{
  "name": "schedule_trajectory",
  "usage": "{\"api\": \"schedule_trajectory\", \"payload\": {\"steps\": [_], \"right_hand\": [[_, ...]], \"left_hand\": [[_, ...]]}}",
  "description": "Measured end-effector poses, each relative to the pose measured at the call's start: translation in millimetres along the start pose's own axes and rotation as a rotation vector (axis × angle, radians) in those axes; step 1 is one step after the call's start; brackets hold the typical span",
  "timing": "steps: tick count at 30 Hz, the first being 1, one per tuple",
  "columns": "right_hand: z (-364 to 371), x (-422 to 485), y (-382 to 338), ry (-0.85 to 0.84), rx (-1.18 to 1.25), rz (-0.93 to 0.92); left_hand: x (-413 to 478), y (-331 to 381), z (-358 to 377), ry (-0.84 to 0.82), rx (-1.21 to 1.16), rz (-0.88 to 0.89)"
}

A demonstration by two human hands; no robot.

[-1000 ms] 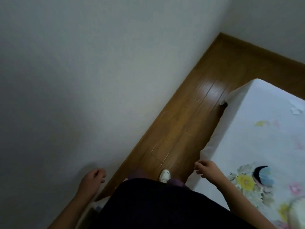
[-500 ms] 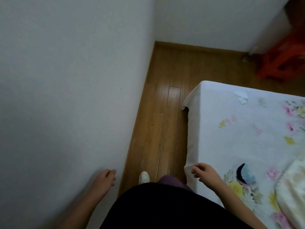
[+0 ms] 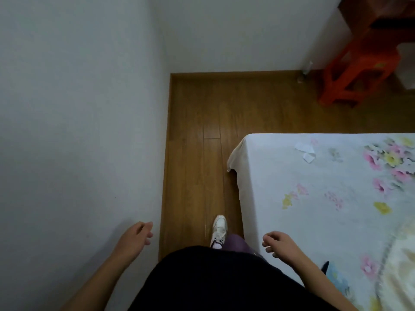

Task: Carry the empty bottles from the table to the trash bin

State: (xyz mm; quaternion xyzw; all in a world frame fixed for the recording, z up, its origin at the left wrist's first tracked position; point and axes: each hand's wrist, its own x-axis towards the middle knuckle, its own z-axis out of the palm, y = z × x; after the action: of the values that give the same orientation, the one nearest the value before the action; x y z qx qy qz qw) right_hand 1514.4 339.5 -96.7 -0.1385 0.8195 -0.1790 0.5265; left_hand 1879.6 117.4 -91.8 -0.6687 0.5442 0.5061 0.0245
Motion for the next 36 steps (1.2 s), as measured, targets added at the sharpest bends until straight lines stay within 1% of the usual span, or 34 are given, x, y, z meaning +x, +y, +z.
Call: {"api": "schedule_trajectory", "payload": {"steps": [5,9,11,14,16,19,24,28,33,36], "right_hand": [[-38,54,-121,-0.027,-0.061,-0.147],[-62,101,-219,-0.054,-0.098,-0.268],[-71,126,-261,-0.062,-0.099,-0.316],[-85,159,-314,-0.044,-0.075,-0.329],[-94,180,-338,-0.029,-0.041,-0.298],[-109,207,-353,0.022,-0.003,-0.202],[-139,241,-348,0.089,0.113,0.027],[-163,262,-341,0.125,0.220,0.169],[-200,311,-368,0.138,0.309,0.246],[-231,348,-403,0.137,0.347,0.234]], "left_hand": [[37,32,-17,0.068,-0.081,-0.115],[78,65,-32,0.074,-0.112,-0.179],[106,86,-40,0.070,-0.080,-0.184],[159,126,-57,0.044,-0.036,-0.163],[197,159,-71,0.023,-0.005,-0.138],[247,222,-86,-0.018,0.079,-0.054],[311,348,-100,-0.152,0.307,0.114],[354,444,-98,-0.215,0.398,0.228],[411,534,-82,-0.271,0.417,0.282],[443,575,-75,-0.275,0.421,0.229]]}}
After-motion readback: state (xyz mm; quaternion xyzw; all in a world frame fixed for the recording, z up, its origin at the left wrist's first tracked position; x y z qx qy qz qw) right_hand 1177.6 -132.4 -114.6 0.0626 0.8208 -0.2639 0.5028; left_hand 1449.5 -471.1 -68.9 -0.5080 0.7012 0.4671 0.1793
